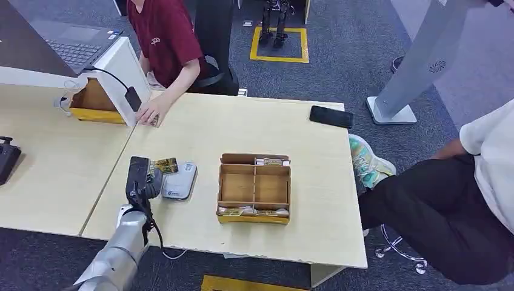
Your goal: Pass the card to the sensor for recognition and then transmit it.
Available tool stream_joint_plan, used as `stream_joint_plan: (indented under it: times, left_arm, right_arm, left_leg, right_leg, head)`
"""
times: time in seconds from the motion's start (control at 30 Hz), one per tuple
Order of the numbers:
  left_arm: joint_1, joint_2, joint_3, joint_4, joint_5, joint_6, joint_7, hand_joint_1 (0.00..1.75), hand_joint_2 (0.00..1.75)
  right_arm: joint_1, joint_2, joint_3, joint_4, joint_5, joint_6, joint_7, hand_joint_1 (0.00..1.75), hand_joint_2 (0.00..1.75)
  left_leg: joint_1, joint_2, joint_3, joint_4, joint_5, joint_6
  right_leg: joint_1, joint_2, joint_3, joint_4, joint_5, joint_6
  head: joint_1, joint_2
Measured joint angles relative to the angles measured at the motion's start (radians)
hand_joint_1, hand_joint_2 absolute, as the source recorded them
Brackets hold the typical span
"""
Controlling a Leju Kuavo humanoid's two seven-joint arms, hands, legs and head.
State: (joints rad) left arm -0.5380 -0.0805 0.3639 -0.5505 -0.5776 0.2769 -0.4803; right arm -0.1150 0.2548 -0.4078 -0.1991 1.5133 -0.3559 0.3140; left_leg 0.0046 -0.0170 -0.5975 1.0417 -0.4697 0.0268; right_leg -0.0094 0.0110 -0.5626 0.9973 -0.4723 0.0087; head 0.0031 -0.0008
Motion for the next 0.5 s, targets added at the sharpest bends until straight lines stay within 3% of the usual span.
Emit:
stream_joint_plan:
  times: [0.5]
  left_arm:
    - [0.015, 0.023, 0.016, -0.011, 0.003, -0.022, -0.003, 1.75, 1.75]
  right_arm:
    - [0.0, 0.0, -0.002, 0.0, 0.0, 0.0, 0.0, 0.0, 0.0]
  left_leg:
    - [0.0, 0.0, 0.0, 0.0, 0.0, 0.0]
  right_leg:
    - [0.0, 0.0, 0.0, 0.001, 0.0, 0.0]
  head:
    - [0.0, 0.0]
